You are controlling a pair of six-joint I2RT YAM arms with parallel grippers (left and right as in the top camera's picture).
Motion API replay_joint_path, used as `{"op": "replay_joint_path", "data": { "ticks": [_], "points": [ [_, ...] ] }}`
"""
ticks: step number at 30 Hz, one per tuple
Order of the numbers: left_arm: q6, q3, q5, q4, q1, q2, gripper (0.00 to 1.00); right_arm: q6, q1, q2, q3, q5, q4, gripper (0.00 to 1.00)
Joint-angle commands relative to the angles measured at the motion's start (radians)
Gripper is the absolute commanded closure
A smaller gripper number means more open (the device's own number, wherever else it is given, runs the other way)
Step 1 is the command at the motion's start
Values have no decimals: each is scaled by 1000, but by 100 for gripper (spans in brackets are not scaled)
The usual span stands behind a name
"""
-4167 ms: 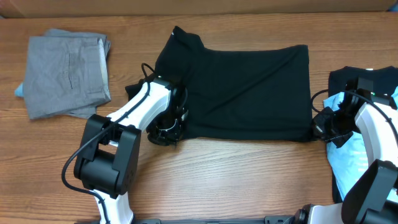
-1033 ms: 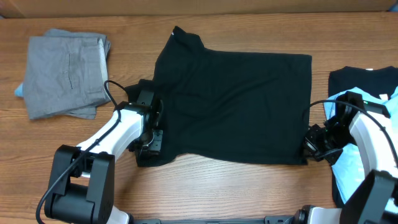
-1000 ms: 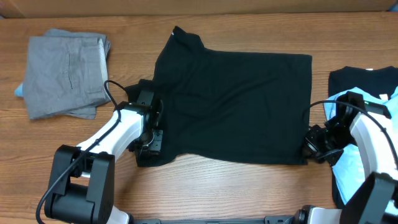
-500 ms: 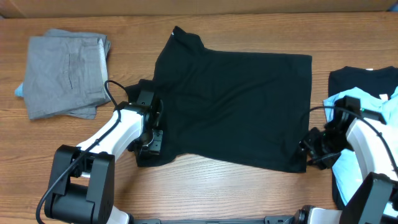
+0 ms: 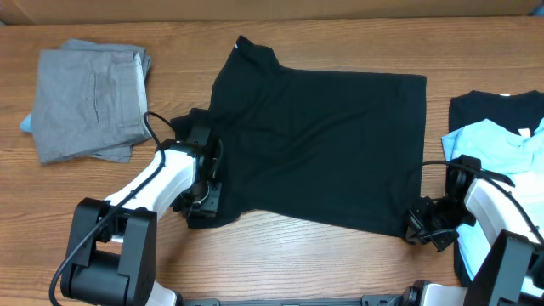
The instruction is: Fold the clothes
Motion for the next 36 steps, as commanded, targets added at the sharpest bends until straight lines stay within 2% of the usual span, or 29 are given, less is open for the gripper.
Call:
{"op": "replay_joint_path", "data": {
  "ticks": [1,2,5,7,11,13,14,16,19,25,29,33,35,36],
  "points": [
    [-29,-9,-61,-31,10,8,51,46,-26,-16,6,35,-14,96],
    [-40,-9,-61,-39,15,8,52,45,-30,-16,6,31,-14,96],
    [-61,-5,-27,-59,43,6,67,44,-33,-16,23,27,-13,96],
    [-21,13,40,-72,60,1,69,0,-33,-24,54,0,-8,95],
    [79,120,169,-152,84,-21,67,-130,-32,-75,146,-77,-8,86],
    [82,192,172,-184,89,-33,63,-156,-32,-109,191,-106,-3,74],
    [84,233,172,-191,90,-37,58,-174,-32,-126,214,-131,3,69],
    [84,290,172,-186,90,-40,42,-201,-32,-147,246,-178,23,63],
    [81,312,145,-132,90,-39,39,-202,-32,-156,259,-247,55,59],
    [44,234,111,-39,116,17,45,-224,-11,-154,259,-266,66,55],
    [35,197,112,-5,140,92,39,-224,17,-154,259,-265,70,55],
    [35,196,110,-17,144,151,39,-223,50,-153,259,-264,83,55],
    [35,189,107,-17,144,175,44,-222,66,-153,259,-246,85,54],
    [35,185,108,-18,144,187,53,-222,74,-153,259,-231,85,54]
  ]
}}
